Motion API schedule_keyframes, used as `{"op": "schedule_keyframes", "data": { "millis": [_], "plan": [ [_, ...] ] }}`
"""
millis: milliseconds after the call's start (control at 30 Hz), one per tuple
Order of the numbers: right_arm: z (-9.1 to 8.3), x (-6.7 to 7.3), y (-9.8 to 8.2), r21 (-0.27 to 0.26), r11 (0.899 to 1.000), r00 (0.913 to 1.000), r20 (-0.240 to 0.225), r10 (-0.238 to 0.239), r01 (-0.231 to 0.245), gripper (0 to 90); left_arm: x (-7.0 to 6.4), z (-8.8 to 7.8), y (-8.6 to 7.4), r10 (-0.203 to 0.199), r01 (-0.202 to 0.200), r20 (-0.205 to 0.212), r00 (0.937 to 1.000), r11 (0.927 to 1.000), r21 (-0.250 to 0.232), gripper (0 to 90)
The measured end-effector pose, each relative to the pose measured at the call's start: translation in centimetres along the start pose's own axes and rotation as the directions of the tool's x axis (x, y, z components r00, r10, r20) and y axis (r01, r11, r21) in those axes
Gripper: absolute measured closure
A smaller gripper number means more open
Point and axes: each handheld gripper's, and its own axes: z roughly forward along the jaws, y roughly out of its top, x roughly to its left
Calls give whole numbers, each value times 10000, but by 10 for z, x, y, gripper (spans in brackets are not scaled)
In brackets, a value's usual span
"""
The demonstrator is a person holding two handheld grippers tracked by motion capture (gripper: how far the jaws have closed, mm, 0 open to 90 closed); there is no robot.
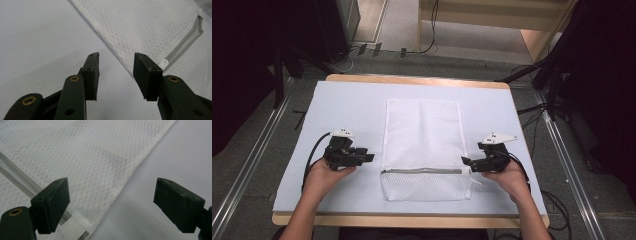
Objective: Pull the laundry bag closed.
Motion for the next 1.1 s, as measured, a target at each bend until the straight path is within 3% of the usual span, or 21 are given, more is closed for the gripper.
{"op": "schedule_keyframes", "data": {
  "millis": [67, 200, 467, 667, 867, 1100],
  "plan": [
    [1, 2, 1, 4, 10000, 10000, -14, -97, 97, 143, 3, 2, 1, -329, 333, -103, 9994, 9989, 325, 449],
    [-1, 3, 3, -186, 9998, 9999, -158, -8, 5, 226, 7, 3, 0, -390, 388, 59, 9992, 9988, 286, 431],
    [-5, 6, 6, -425, 9991, 9996, -277, -30, 18, 344, 7, -3, -1, -173, 170, 314, 9994, 9998, 89, 446],
    [-3, 8, 7, -176, 9998, 9992, -410, -17, 10, 396, 7, -1, -1, -253, 244, 340, 9991, 9993, 266, 455],
    [-1, 11, 6, 93, 9999, 9965, -837, -62, 70, 398, 10, -2, -2, -241, 235, 273, 9993, 9994, 240, 443],
    [0, 15, 6, 173, 9998, 9969, -790, -40, 54, 413, 12, -2, -2, -458, 453, 234, 9987, 9988, 202, 423]
  ]
}}
